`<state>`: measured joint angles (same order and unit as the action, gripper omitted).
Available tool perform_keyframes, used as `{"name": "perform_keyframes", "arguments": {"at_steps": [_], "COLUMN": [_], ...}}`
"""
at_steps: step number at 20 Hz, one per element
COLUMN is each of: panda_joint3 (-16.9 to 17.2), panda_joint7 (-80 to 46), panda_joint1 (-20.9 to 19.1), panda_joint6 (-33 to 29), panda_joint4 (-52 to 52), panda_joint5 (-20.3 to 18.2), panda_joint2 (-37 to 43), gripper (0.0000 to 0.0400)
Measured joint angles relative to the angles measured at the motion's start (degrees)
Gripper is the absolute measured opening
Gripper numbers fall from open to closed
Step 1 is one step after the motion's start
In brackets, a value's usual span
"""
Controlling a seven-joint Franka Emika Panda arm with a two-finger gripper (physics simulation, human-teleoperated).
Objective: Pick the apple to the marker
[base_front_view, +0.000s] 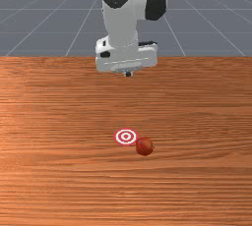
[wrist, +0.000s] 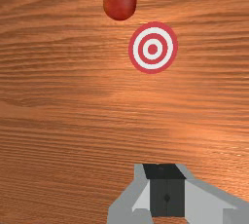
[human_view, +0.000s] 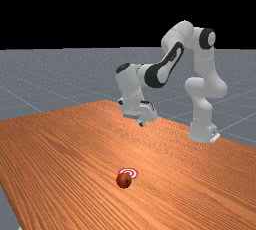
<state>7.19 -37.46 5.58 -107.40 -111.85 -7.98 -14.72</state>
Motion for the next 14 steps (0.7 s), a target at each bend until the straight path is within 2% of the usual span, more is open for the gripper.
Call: {"name": "perform_keyframes", "arguments": {"at_steps": [1,2,3,4,7,14], "panda_joint3": [-0.3,-0.6,-0.9,-1.2,-1.3,-0.7], "panda_joint7": [-0.4,-1.4,-2.9,-4.6,-8.1,-13.7], "panda_joint1": [0.4,0.9,1.7,2.6,4.3,4.9], "panda_joint6": [-1.2,-4.0,-7.1,-10.8,-16.9,-18.2], "panda_joint4": [0.2,0.7,1.6,2.9,10.0,27.3], "panda_joint5": [0.0,0.0,0.1,0.3,0.9,0.9], "panda_joint2": [-0.7,-1.8,-3.3,-5.3,-13.2,-33.7], "gripper": [0.0157,0.0253,0.031,0.0346,0.0388,0.04]}}
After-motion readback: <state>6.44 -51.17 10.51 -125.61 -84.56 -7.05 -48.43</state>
